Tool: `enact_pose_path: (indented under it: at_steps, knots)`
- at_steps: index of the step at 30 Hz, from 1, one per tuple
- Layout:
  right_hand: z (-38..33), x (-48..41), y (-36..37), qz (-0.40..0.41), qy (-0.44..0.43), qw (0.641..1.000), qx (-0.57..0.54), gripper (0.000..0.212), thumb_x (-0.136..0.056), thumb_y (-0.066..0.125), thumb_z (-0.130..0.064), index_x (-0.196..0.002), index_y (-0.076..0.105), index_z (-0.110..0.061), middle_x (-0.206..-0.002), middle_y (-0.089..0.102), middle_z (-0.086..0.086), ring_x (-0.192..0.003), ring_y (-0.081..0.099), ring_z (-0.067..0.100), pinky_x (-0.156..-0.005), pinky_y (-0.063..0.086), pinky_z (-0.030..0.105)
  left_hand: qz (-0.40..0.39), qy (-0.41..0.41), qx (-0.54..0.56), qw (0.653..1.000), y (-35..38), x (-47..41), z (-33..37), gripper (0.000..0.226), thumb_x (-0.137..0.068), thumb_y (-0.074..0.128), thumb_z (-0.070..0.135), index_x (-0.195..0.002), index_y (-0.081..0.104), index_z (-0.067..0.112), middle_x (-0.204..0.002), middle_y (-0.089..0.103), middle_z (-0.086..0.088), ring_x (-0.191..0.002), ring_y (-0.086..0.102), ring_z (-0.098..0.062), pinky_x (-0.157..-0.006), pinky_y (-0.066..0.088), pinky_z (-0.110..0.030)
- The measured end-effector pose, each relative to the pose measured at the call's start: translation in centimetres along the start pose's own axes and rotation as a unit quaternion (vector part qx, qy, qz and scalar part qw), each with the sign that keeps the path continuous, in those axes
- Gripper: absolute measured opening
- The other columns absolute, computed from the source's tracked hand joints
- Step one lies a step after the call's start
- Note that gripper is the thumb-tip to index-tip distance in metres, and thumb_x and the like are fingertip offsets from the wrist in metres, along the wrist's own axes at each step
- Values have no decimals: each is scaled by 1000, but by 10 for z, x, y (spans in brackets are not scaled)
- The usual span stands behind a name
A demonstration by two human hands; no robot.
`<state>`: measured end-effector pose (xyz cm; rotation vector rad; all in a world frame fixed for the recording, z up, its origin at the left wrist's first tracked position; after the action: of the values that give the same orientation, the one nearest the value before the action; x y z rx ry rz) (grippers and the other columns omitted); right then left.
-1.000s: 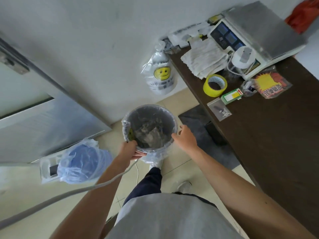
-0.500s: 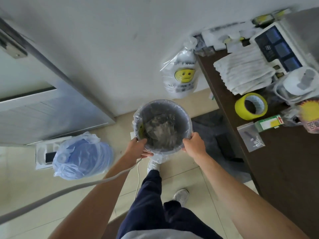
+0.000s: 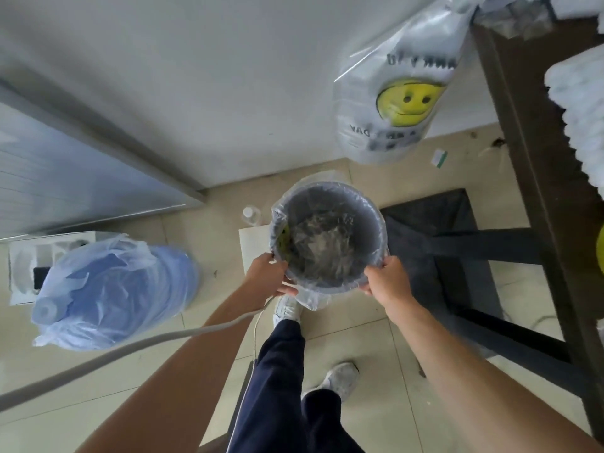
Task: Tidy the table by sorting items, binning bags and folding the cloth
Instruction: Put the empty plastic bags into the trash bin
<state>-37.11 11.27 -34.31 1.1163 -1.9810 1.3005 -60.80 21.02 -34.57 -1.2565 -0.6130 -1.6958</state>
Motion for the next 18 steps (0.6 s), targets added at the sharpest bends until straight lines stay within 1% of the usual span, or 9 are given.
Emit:
enact_pose_path:
  at_steps: [2, 4, 6, 8, 10, 11, 13, 15, 18]
  knots:
    - [11, -22, 10, -1, 17, 1000, 0, 23, -87, 58, -11, -110, 57, -10, -89, 71, 9, -75, 74, 23, -62, 57, 35, -4, -12, -3, 1000, 4, -24, -4, 37, -102, 51, 14, -137, 46, 2, -82, 72, -15, -54, 73, -23, -51, 55, -27]
    - [20, -46, 21, 2, 30, 1000, 7, 22, -87, 57, -10, -109, 58, -11, -85, 72, 8, -73, 74, 22, -68, 60, 40, -2, -25, -3, 1000, 5, -49, -7, 31, -102, 50, 11, -132, 47, 1, -84, 71, -17, -52, 72, -22, -46, 51, -25]
    - [26, -71, 32, 3, 37, 999, 10, 20, -89, 56, -10, -109, 58, -11, -85, 73, 8, -72, 75, 22, -69, 61, 41, 2, -37, -20, 999, 6, -77, -8, 22, -102, 50, 10, -122, 52, 0, -84, 72, -15, -54, 73, -22, -46, 51, -26]
    - [28, -96, 43, 2, 37, 999, 6, 19, -90, 56, -12, -109, 59, -11, -88, 72, 9, -71, 74, 22, -64, 58, 37, 1, -36, -40, 999, 6, -103, -7, 11, -101, 52, 10, -108, 56, 2, -82, 72, -14, -58, 74, -22, -56, 59, -32]
    - [27, -120, 55, -5, 28, 1000, 2, 19, -92, 58, -15, -110, 58, -11, -91, 72, 10, -71, 73, 21, -59, 54, 33, 4, -30, -38, 999, 7, -131, -8, 8, -101, 53, 11, -96, 57, 6, -79, 73, -12, -60, 75, -22, -76, 61, -41]
    - [25, -131, 60, -8, 20, 1000, 4, 18, -93, 59, -16, -110, 58, -12, -92, 71, 9, -72, 73, 21, -56, 52, 30, 7, -25, -40, 999, 9, -144, -8, 9, -101, 53, 12, -93, 56, 8, -79, 73, -11, -61, 75, -22, -80, 60, -41]
    - [20, -151, 68, -5, 2, 1000, 10, 15, -96, 58, -17, -110, 54, -15, -95, 68, 5, -74, 73, 22, -54, 51, 27, 14, -15, -52, 998, 11, -168, -10, 10, -101, 54, 14, -91, 54, 12, -81, 74, -8, -62, 75, -21, -79, 59, -39]
    - [14, -171, 76, 8, -14, 1000, 27, 15, -98, 57, -18, -111, 51, -20, -98, 63, 0, -74, 72, 22, -59, 56, 30, 23, -5, -54, 998, 15, -192, -10, 12, -101, 56, 15, -90, 52, 13, -83, 73, -8, -65, 75, -22, -80, 59, -40]
    - [10, -200, 88, 22, -22, 998, 46, 14, -98, 56, -20, -109, 48, -25, -92, 59, -6, -74, 72, 26, -74, 62, 45, 25, -2, -38, 999, 20, -222, -10, 16, -100, 58, 14, -89, 47, 17, -95, 71, -10, -72, 76, -24, -91, 58, -48]
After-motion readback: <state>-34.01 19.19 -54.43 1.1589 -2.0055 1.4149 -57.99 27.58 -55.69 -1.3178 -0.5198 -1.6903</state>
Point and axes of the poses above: each hand's wrist, its own x-axis away from the middle knuckle, its own y-axis out of the palm, z = x × y, the point moved 4 cm from there along -x, towards the middle knuckle
